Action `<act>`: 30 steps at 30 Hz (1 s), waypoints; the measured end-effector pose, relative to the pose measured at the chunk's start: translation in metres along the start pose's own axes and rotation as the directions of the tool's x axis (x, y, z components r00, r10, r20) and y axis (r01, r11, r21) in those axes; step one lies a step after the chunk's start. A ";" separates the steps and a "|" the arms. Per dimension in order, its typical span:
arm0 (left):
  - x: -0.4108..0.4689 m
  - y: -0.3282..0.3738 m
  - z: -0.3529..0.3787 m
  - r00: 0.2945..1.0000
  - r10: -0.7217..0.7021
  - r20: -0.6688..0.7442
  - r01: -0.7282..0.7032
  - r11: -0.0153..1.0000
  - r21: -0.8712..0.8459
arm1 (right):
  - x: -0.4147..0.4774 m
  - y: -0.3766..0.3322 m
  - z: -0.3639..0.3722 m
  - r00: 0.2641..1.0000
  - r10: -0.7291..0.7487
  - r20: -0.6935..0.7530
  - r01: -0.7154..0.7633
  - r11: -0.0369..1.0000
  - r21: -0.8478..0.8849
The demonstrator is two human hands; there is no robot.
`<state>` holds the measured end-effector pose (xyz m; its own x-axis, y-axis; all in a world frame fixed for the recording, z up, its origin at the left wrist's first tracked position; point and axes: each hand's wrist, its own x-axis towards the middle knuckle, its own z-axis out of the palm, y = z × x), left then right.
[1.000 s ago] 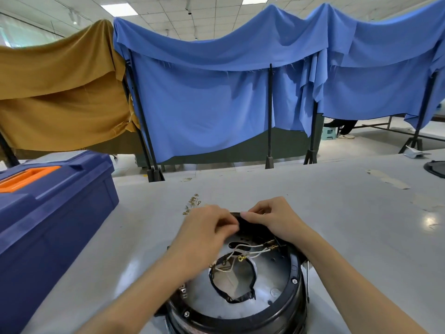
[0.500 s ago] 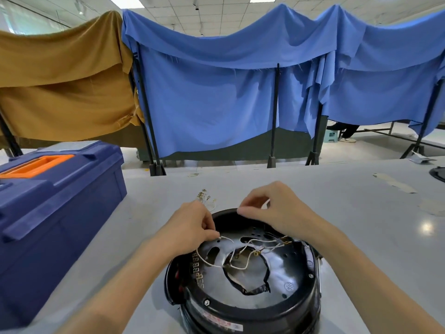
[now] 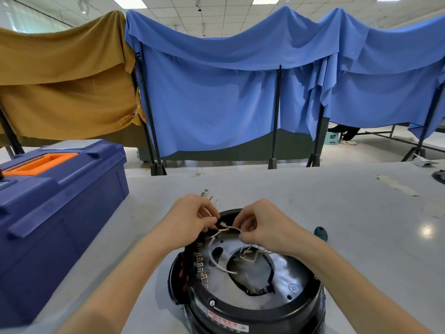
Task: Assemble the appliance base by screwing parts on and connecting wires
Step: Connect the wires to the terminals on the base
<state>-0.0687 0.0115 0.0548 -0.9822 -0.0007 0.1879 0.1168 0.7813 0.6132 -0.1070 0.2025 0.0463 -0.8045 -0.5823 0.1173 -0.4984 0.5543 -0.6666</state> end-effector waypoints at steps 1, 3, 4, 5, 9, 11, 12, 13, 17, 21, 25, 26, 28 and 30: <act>0.000 -0.001 0.000 1.000 0.001 -0.004 -0.001 1.000 0.003 | 0.000 0.000 -0.003 1.000 0.002 -0.015 -0.002 1.000 0.006; 0.001 -0.002 0.000 1.000 0.002 0.002 -0.002 1.000 -0.007 | 0.001 0.002 -0.008 0.999 0.016 -0.052 -0.015 1.000 0.026; 0.001 -0.001 0.000 1.000 -0.003 0.009 0.003 1.000 -0.031 | 0.000 0.003 -0.011 0.997 0.024 -0.067 -0.022 0.999 0.041; 0.001 -0.001 0.000 1.000 -0.013 0.019 0.015 0.997 -0.073 | 0.000 0.004 -0.013 0.997 0.032 -0.071 -0.028 0.998 0.057; -0.001 0.004 -0.003 0.994 -0.047 0.095 0.075 0.949 -0.305 | -0.001 0.005 -0.016 0.998 0.049 -0.030 -0.045 0.991 0.123; -0.003 0.008 -0.004 0.992 -0.051 0.119 0.093 0.922 -0.376 | 0.000 0.007 -0.017 0.998 0.061 -0.017 -0.058 0.987 0.148; -0.003 0.010 -0.005 0.989 -0.056 0.134 0.105 0.914 -0.392 | 0.000 0.008 -0.017 0.998 0.061 -0.012 -0.059 0.985 0.160; -0.004 0.011 -0.006 0.987 -0.057 0.150 0.112 0.912 -0.395 | 0.000 0.009 -0.017 0.998 0.057 -0.004 -0.055 0.984 0.168; -0.007 0.014 -0.006 0.983 -0.037 0.182 0.107 0.912 -0.396 | -0.002 0.008 -0.017 0.999 0.028 0.021 -0.032 0.968 0.250; -0.012 0.016 -0.010 0.962 -0.045 0.269 0.172 0.866 -0.470 | -0.002 0.006 -0.015 0.999 0.008 0.038 -0.020 0.934 0.356; -0.019 0.014 -0.008 0.907 -0.065 0.415 0.266 0.854 -0.448 | -0.002 0.004 -0.011 0.996 -0.013 0.088 -0.028 0.893 0.449; -0.020 0.013 -0.006 0.902 -0.080 0.425 0.283 0.852 -0.441 | -0.002 0.003 -0.010 0.994 -0.009 0.105 -0.041 0.886 0.462; -0.021 0.010 -0.005 0.894 -0.107 0.435 0.313 0.844 -0.436 | -0.004 0.002 -0.007 0.992 -0.002 0.129 -0.055 0.896 0.442; -0.022 0.009 -0.008 0.887 -0.127 0.443 0.331 0.844 -0.422 | -0.004 0.001 -0.005 0.990 0.005 0.143 -0.062 0.917 0.395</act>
<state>-0.0443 0.0140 0.0625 -0.9517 0.1770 -0.2510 -0.1646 0.3962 0.9033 -0.1057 0.2083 0.0489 -0.7523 -0.6588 0.0073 -0.2794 0.3090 -0.9091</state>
